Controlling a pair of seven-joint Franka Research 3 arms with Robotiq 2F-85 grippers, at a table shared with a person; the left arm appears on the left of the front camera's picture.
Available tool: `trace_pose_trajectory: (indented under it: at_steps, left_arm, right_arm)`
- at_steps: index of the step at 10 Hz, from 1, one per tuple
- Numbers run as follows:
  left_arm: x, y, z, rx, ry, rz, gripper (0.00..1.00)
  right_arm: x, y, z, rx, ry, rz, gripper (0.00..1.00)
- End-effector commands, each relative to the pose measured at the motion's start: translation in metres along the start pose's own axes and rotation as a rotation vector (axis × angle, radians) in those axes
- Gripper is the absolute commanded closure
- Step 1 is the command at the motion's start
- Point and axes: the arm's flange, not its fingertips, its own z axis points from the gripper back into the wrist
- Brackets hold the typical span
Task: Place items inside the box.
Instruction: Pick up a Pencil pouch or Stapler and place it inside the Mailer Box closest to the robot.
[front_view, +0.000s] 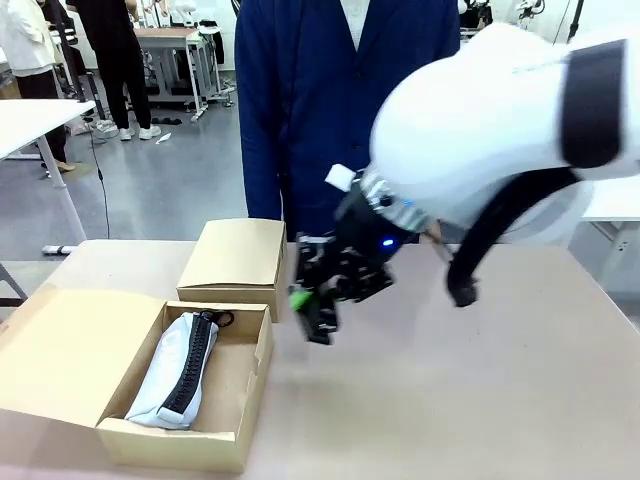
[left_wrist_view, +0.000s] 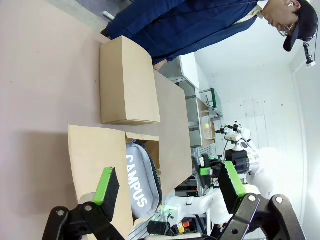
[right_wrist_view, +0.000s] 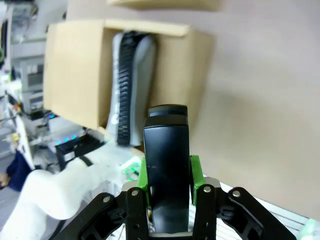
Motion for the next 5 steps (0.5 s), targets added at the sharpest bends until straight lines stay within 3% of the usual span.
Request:
trace_pose_trajectory:
  at_steps: [1, 3, 5]
  left_arm:
    - [-0.001, -0.001, 0.0, -0.017, -0.005, -0.018, 0.0]
    - [-0.001, -0.001, 0.0, -0.017, -0.005, -0.018, 0.0]
    - [-0.001, -0.001, 0.0, -0.017, -0.005, -0.018, 0.0]
  right_arm:
    - [0.003, 0.02, -0.036, 0.075, -0.055, -0.004, 0.7]
    - [-0.001, 0.038, -0.068, 0.109, -0.15, 0.011, 0.7]
    - [-0.001, 0.044, -0.1, 0.129, -0.168, -0.003, 0.7]
